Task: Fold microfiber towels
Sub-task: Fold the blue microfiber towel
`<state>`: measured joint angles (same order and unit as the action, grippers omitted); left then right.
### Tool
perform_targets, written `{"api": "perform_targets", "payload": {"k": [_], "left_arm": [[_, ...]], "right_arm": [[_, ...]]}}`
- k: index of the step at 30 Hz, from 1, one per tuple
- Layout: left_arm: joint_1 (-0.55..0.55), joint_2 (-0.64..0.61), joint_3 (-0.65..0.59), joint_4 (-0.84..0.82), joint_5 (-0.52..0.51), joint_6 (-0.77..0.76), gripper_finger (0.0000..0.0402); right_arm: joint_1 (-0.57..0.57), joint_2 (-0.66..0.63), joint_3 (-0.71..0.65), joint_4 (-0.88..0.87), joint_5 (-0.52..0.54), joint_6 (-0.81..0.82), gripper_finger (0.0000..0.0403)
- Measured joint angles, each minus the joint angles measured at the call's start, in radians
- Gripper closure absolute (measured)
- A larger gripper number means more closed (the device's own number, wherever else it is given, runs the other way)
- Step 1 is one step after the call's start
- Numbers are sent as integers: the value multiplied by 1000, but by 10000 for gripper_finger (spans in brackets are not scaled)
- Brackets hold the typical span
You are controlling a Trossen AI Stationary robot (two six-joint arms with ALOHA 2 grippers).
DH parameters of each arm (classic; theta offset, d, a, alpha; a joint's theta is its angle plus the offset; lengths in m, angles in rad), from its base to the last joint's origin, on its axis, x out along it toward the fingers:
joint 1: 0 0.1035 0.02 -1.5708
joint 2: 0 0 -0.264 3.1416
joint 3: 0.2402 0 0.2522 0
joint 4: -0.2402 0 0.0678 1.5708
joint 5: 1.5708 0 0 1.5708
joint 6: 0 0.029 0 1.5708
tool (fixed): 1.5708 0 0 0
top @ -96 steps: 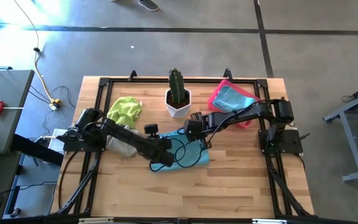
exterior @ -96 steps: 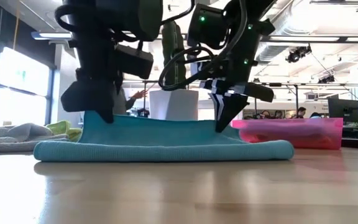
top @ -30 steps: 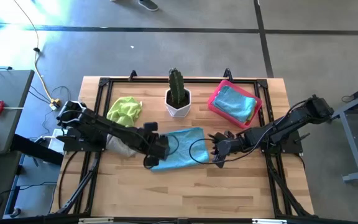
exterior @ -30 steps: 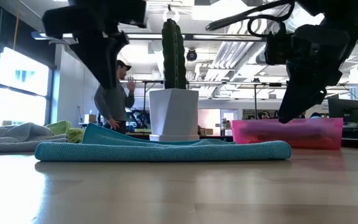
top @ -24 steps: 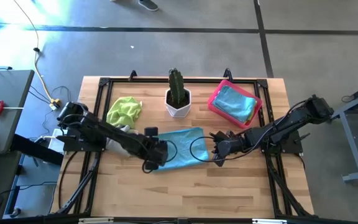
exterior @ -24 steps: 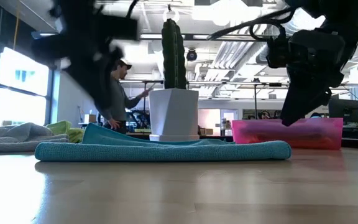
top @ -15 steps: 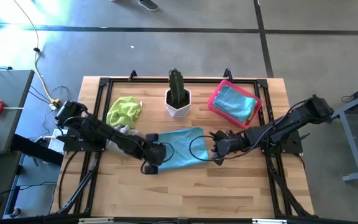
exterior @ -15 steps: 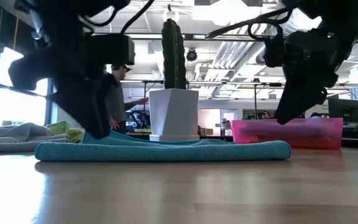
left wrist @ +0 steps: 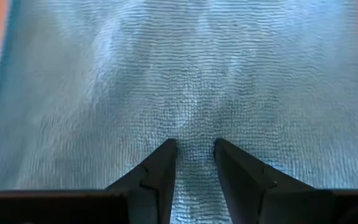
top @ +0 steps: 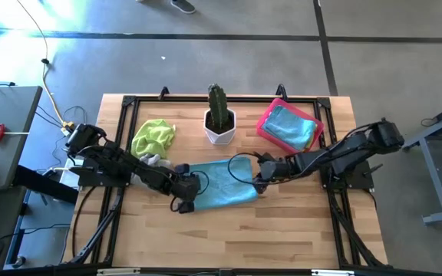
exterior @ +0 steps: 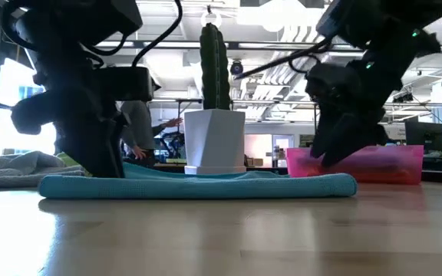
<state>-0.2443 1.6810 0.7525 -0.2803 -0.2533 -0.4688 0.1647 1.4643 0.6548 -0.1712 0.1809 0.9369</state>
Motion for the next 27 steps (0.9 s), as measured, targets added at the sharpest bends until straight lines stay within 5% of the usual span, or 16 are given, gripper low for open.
{"api": "perform_targets", "payload": {"k": [12, 27], "left_arm": [[-61, 11, -1, 52, 29, -131, 334], [-65, 14, -4, 105, 17, -149, 380]], "right_arm": [[-80, 149, 0, 116, -18, 51, 196], [-10, 206, 7, 229, 11, 143, 196]]}}
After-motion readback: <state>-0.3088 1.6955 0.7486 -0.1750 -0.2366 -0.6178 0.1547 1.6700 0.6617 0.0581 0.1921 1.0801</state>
